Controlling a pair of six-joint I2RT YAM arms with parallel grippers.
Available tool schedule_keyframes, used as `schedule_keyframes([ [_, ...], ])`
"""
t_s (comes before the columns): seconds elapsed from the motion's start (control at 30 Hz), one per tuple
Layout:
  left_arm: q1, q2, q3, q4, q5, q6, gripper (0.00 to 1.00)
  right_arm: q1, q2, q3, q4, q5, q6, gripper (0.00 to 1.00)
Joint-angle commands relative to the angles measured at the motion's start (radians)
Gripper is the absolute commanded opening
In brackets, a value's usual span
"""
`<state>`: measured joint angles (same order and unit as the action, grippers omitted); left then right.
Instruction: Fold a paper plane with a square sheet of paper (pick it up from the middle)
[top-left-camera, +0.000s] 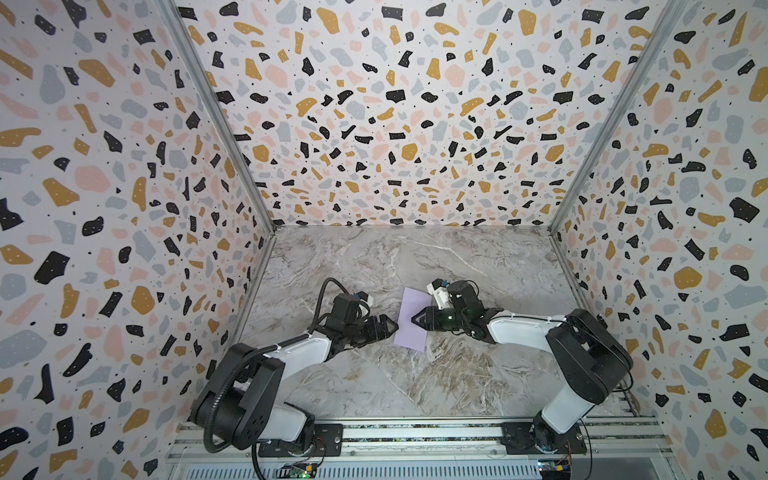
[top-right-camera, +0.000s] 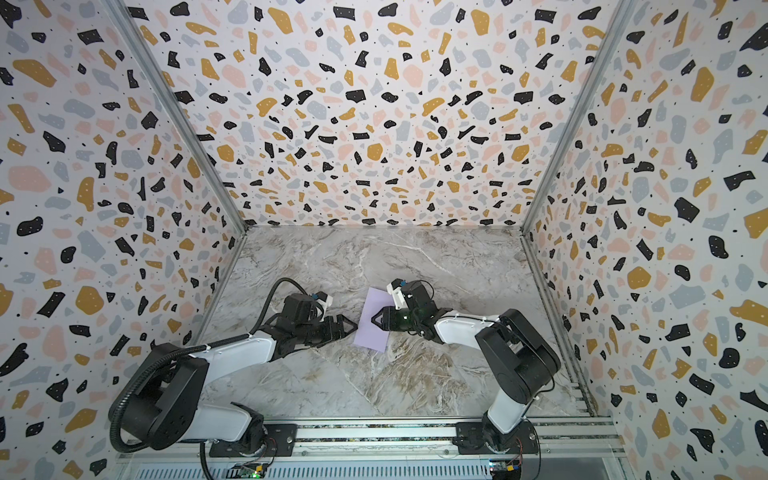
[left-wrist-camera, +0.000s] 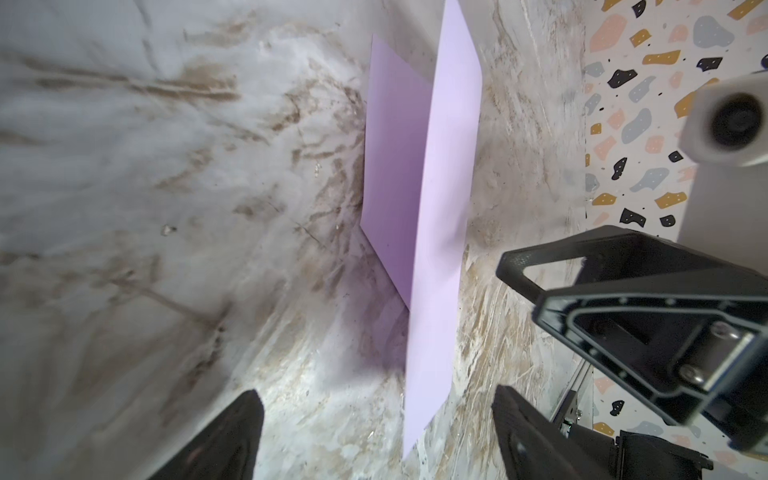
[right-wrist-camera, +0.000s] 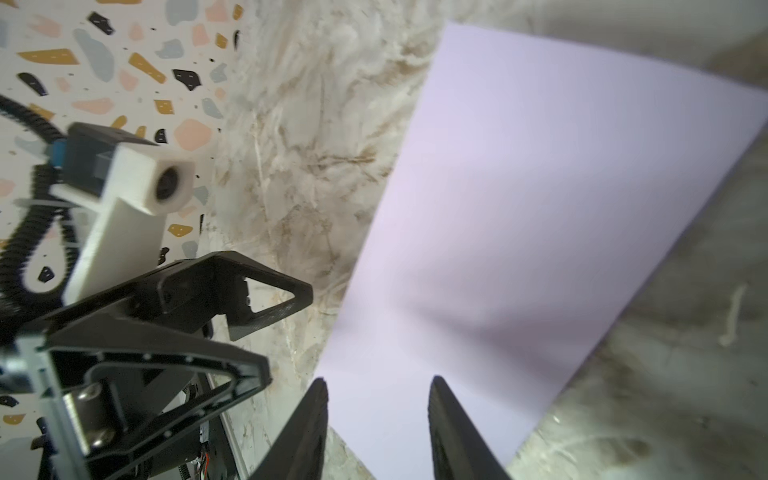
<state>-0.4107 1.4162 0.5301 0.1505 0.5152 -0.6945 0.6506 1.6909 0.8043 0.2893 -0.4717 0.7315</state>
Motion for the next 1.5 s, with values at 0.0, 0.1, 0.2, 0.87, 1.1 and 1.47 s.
schedule_keyframes([
  [0.0,-0.010,0.022,0.000,0.055,0.055,-0.009,0.84,-0.015,0.013,0.007,0.011,0.028,0.051,0.41],
  [0.1,-0.021,0.051,-0.002,0.083,0.076,-0.015,0.82,-0.024,0.037,0.010,0.011,0.015,0.048,0.40],
  [0.2,-0.022,0.099,-0.001,0.133,0.104,-0.036,0.78,-0.029,0.057,0.008,0.019,-0.002,0.044,0.40],
  [0.87,-0.024,0.263,0.104,0.222,0.156,-0.060,0.43,-0.065,0.111,-0.007,0.024,-0.051,-0.014,0.39],
  [1.1,-0.024,0.310,0.161,0.189,0.149,-0.039,0.37,-0.081,0.134,0.015,-0.003,-0.063,-0.061,0.38],
  [1.47,-0.024,0.363,0.200,0.178,0.163,-0.059,0.17,-0.094,0.141,0.024,0.024,-0.120,-0.168,0.38],
])
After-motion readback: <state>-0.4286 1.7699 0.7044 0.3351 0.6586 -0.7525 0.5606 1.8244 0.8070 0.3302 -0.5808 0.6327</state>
